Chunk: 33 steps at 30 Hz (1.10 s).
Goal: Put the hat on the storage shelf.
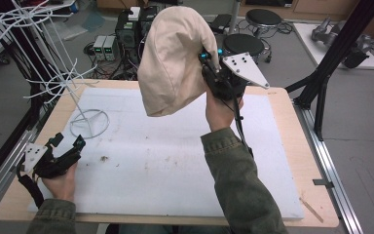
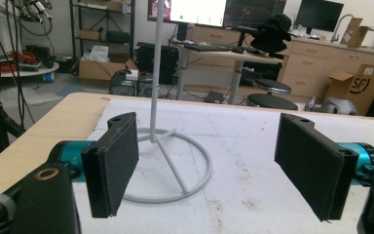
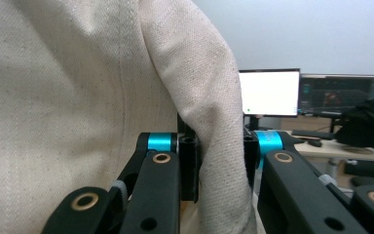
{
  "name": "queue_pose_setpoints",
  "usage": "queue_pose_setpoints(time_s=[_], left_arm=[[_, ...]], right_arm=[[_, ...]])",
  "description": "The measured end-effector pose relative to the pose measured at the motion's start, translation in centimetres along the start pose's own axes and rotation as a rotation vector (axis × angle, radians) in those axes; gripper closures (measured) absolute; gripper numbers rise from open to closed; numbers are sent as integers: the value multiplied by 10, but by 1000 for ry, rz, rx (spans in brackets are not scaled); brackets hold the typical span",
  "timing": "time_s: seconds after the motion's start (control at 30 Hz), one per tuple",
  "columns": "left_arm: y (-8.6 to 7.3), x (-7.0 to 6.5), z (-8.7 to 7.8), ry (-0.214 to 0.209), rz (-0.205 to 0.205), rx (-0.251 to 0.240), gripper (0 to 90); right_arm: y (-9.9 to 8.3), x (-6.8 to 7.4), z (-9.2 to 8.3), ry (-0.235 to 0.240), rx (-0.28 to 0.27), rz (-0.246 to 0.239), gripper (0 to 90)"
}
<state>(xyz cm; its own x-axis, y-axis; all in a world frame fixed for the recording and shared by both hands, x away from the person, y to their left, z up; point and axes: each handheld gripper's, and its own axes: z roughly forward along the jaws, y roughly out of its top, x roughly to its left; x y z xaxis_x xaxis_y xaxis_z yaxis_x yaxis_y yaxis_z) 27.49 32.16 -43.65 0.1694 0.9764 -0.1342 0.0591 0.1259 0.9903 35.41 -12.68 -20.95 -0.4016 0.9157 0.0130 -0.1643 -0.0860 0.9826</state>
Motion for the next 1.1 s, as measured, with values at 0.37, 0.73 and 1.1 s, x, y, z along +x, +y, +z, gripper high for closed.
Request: queue_pose_setpoints(time_s=[0.37, 0.73, 1.1], left_arm=[[0, 0, 0, 1, -7, -5, 243], [0, 2, -1, 1, -11, -4, 243], [-1, 2, -2, 0, -18, -3, 243]], right_arm=[[7, 34, 33, 61, -28, -20, 781], [5, 73, 67, 137, -29, 13, 781], [10, 91, 85, 158, -29, 18, 781]])
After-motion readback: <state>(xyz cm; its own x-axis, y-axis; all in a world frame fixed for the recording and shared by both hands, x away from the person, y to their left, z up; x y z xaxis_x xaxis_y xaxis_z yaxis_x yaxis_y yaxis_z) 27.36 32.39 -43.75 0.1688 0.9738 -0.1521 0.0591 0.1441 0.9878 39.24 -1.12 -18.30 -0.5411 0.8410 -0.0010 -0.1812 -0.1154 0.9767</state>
